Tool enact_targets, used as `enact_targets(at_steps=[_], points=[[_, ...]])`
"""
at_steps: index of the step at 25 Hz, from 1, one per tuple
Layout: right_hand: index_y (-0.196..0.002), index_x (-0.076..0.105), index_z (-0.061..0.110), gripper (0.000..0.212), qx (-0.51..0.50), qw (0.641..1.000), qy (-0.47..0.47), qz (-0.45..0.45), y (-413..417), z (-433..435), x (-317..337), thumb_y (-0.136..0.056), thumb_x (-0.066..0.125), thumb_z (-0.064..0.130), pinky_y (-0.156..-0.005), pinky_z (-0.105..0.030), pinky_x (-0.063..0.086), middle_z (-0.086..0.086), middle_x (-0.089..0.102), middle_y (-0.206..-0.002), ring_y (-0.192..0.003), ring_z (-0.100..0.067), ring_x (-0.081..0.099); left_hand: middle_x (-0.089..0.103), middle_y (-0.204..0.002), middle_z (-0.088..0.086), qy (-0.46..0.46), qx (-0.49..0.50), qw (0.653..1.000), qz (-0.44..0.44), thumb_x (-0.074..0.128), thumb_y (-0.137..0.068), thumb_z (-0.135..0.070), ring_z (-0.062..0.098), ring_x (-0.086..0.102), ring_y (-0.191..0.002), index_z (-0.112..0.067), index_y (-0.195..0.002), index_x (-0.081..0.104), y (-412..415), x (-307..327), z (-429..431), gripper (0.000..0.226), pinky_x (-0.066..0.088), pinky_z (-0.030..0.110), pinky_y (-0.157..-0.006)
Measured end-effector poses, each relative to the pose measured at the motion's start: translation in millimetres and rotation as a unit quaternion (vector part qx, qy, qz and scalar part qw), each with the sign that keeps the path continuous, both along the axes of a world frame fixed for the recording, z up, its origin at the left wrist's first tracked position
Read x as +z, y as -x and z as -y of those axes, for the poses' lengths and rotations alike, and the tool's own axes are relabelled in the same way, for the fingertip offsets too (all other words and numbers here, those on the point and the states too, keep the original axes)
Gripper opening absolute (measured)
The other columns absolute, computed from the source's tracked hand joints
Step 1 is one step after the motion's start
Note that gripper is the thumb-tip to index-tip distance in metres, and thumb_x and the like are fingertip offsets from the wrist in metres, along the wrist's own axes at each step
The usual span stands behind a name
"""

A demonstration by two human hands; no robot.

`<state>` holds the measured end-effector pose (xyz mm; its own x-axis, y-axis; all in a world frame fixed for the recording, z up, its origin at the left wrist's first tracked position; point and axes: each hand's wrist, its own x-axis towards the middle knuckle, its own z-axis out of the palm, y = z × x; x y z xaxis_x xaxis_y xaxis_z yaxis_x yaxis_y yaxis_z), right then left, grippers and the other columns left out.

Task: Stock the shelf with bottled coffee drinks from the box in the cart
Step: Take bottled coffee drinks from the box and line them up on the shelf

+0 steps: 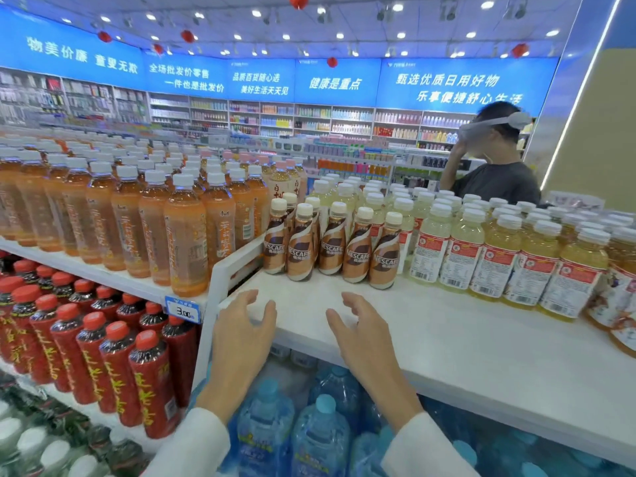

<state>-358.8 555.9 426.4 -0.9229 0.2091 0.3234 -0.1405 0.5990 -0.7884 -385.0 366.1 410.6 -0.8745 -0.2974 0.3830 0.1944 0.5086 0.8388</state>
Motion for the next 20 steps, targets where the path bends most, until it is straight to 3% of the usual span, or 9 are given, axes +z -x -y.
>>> enact_targets(at_steps=[5,8,10,12,13,15,18,20], points=[[-0.133,0.052,0.052,0.047,0.059,0.994,0.089,0.015,-98,-15,-22,-0.089,0.048,0.07,-0.103,-0.02,0.036,0.045,0.046,-0.131,-0.121,0.012,0.046,0.065,-0.12,-0.021,-0.068,0.022,0.997,0.04,0.062,-0.094,-0.049,0.011,0.06,-0.115,-0.035,-0.124,0.066,-101,-41,17,0.033,0.048,0.036,-0.101],[-0.117,0.061,0.055,0.043,0.068,0.988,0.14,0.001,-142,-2,-53,-0.077,0.053,0.07,-0.092,-0.008,0.04,0.049,0.053,-0.12,-0.111,0.017,0.054,0.07,-0.116,-0.022,-0.124,0.054,0.987,0.083,0.064,-0.094,-0.047,0.005,0.066,-0.106,-0.04,-0.116,0.068,-161,-76,31,0.024,0.052,0.029,-0.091],[-0.111,0.069,0.05,0.035,0.072,0.984,0.16,0.017,-164,12,-83,-0.079,0.061,0.06,-0.091,-0.007,0.043,0.037,0.065,-0.114,-0.107,0.01,0.061,0.075,-0.106,-0.019,-0.164,0.092,0.977,0.097,0.069,-0.093,-0.039,-0.005,0.069,-0.095,-0.038,-0.109,0.071,-200,-103,42,0.017,0.05,0.013,-0.08],[-0.105,0.072,0.041,0.019,0.084,0.978,0.176,0.076,-179,29,-114,-0.087,0.07,0.039,-0.095,-0.024,0.05,0.023,0.071,-0.112,-0.107,-0.001,0.065,0.077,-0.101,-0.016,-0.186,0.133,0.966,0.118,0.071,-0.093,-0.031,-0.012,0.067,-0.091,-0.032,-0.106,0.074,-239,-131,54,0.014,0.046,0.004,-0.076],[-0.103,0.073,0.035,0.017,0.095,0.974,0.175,0.108,-187,39,-128,-0.089,0.073,0.026,-0.095,-0.026,0.05,0.014,0.073,-0.114,-0.109,-0.007,0.066,0.077,-0.102,-0.012,-0.196,0.151,0.96,0.134,0.071,-0.093,-0.027,-0.009,0.068,-0.094,-0.028,-0.107,0.075,-258,-145,61,0.014,0.047,0.006,-0.078],[-0.104,0.073,0.022,0.019,0.135,0.96,0.173,0.172,-196,55,-155,-0.09,0.073,0.008,-0.088,-0.014,0.048,-0.004,0.073,-0.116,-0.108,-0.015,0.067,0.078,-0.104,-0.006,-0.232,0.19,0.939,0.169,0.07,-0.095,-0.021,0.001,0.07,-0.099,-0.021,-0.108,0.075,-294,-173,77,0.014,0.049,0.011,-0.081],[-0.113,0.07,0.011,0.027,0.21,0.933,0.136,0.261,-208,86,-183,-0.092,0.066,-0.005,-0.077,-0.002,0.043,-0.007,0.069,-0.117,-0.081,0.012,0.063,0.076,-0.104,-0.009,-0.269,0.249,0.906,0.209,0.071,-0.094,-0.017,-0.008,0.068,-0.097,-0.019,-0.102,0.076,-340,-206,100,0.009,0.046,0.005,-0.08],[-0.093,0.075,0.017,0.034,0.214,0.922,0.162,0.278,-210,112,-199,-0.088,0.065,-0.015,-0.075,-0.004,0.044,0.005,0.077,-0.095,-0.074,0.016,0.062,0.076,-0.102,-0.011,-0.304,0.297,0.875,0.232,0.073,-0.093,-0.019,-0.001,0.068,-0.098,-0.023,-0.097,0.076,-360,-225,118,0.006,0.048,0.015,-0.085]])
